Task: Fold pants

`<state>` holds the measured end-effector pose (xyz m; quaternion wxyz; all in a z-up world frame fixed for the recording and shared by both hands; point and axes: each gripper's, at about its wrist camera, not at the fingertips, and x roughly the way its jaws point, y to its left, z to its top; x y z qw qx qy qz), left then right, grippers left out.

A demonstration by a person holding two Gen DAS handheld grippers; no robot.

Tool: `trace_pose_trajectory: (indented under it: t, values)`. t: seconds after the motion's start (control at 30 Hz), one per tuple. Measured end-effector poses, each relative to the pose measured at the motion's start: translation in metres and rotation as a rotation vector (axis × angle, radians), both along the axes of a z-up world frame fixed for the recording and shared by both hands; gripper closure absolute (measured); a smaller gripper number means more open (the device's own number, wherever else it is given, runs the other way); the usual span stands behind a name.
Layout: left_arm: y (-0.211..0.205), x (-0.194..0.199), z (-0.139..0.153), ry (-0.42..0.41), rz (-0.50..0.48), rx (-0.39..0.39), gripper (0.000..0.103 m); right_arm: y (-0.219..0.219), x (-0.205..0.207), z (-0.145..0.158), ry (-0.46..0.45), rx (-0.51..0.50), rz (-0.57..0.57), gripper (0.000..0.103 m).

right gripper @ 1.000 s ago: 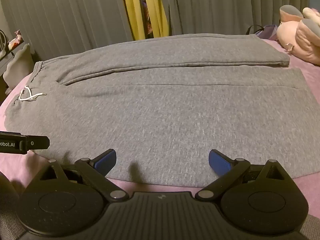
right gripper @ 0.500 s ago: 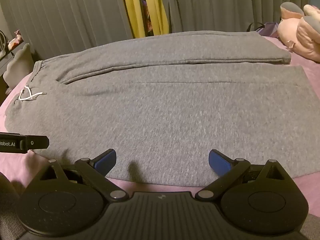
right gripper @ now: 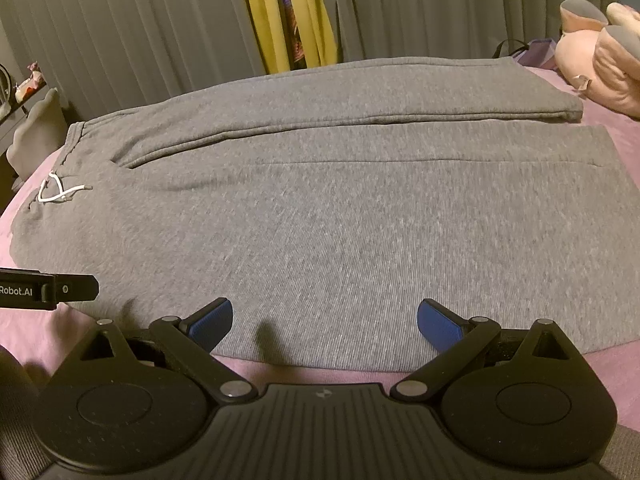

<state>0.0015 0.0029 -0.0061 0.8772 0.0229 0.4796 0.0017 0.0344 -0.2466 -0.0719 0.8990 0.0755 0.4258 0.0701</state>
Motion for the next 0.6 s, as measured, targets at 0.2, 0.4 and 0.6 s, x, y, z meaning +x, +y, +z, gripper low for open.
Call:
trace_pose_trajectory:
  t: [0.2,0.4,0.6]
  values:
    - [-0.0003,0.0005,-0.0002,0.004,0.005,0.013,0.0,-0.0001,-0.0002,-0.0004,0.001,-0.001,-0.002,0.004]
    - [0.0018,0.0012,0.001,0.008,0.014,0.011,0.0,0.0001,-0.0006,-0.0009,0.002,-0.001,-0.002,0.004]
    - [0.0029,0.0016,0.0012,0.008,0.021,0.005,0.0,0.0001,-0.0002,-0.0011,0.004,-0.001,-0.003,0.004]
